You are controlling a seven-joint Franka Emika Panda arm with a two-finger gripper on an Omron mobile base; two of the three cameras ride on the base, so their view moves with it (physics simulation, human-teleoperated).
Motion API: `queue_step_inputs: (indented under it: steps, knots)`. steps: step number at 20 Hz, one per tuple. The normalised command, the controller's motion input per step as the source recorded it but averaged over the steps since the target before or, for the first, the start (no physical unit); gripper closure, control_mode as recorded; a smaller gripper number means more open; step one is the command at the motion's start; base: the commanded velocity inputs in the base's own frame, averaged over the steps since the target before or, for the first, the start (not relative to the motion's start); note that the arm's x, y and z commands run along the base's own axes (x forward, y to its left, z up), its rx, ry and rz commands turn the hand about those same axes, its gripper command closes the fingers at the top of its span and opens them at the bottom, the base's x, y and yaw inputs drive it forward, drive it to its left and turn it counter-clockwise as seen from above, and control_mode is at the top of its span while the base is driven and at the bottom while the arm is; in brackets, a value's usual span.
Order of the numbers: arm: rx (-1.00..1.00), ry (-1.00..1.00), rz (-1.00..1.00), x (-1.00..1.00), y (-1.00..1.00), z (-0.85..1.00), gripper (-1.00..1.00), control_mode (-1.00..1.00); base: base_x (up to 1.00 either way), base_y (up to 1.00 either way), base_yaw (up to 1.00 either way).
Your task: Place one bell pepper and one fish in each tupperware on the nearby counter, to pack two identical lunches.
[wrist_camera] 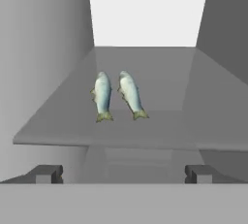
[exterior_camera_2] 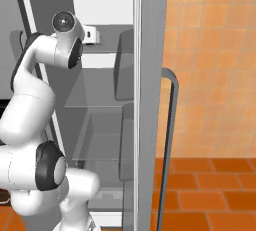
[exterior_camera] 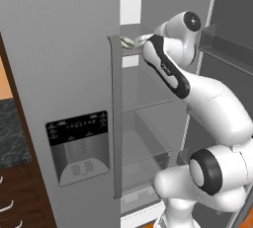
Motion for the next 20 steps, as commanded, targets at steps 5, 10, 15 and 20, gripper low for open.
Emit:
queue_step_inputs:
  steps: [5, 10, 15, 20]
  knots:
    - [0.02, 0.06, 0.17, 0.63, -0.04, -0.02, -1.0, -1.0, 0.0, 0.0, 0.0]
    - [-0.05, 0.0, 0.0, 0.42, 0.17, -0.13, -1.0, -1.0, 0.0, 0.0, 0.0]
    - [-0.08, 0.0, -0.07, 0.55, 0.25, -0.1, -1.0, -1.0, 0.0, 0.0, 0.0]
    - [0.0, 0.07, -0.05, 0.61, 0.06, 0.0, -1.0, -1.0, 0.0, 0.0, 0.0]
